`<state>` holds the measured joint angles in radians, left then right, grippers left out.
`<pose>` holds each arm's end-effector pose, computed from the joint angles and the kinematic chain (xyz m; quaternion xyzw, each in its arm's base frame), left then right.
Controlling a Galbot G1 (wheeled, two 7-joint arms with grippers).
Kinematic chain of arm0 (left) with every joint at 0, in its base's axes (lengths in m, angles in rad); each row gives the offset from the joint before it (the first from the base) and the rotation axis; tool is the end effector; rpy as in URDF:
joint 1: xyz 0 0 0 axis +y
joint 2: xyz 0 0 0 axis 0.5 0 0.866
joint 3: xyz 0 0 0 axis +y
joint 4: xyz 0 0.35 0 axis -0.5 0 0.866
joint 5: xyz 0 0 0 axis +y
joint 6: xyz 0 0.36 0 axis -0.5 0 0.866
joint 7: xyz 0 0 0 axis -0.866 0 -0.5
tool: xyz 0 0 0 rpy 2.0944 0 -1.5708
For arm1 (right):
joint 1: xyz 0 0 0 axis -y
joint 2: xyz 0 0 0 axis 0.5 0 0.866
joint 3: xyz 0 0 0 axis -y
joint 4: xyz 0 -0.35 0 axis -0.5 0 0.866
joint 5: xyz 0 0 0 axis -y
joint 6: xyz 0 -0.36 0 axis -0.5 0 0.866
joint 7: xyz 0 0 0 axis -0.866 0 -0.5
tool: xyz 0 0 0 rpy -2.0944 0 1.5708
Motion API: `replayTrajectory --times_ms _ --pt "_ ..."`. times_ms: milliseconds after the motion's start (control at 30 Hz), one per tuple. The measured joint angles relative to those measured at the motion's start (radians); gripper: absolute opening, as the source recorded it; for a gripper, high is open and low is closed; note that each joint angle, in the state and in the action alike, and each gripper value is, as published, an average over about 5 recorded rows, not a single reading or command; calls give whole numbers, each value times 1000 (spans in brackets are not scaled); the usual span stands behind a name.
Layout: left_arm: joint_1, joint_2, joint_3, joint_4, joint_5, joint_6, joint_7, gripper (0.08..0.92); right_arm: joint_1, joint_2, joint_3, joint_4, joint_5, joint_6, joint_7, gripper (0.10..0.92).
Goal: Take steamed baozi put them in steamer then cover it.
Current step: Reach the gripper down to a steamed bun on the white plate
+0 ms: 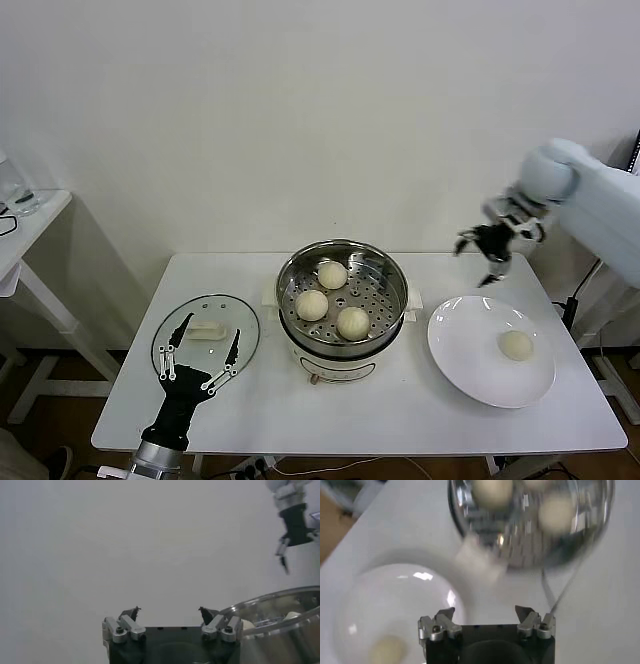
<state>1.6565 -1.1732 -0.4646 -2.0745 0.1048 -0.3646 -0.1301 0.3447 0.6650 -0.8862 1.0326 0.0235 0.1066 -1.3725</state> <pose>0.1610 0.0511 -0.3193 0.1035 0.9708 0.1676 0.1370 0.5697 -0.2324 -0.0527 0.5449 -0.5183 0.5484 0.3656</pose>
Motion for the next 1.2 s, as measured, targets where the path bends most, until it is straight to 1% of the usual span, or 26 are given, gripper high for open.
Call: replayTrajectory --times_ms 167,367,633,967,1200 --pt "5 0 -4 -5 1 4 0 823 -114 -35 79 -79 -16 -33 20 823" --pt "12 -5 -12 -7 3 5 0 823 -243 -42 167 -145 -58 -53 59 823" --pt "16 -8 -21 -9 4 5 0 823 -354 -17 242 -213 -97 -66 115 823" --pt "20 -8 -29 -9 4 2 0 823 -405 27 286 -270 -131 -70 148 819" --pt "21 -11 -30 -9 4 2 0 823 -415 38 289 -280 -144 -72 148 714"
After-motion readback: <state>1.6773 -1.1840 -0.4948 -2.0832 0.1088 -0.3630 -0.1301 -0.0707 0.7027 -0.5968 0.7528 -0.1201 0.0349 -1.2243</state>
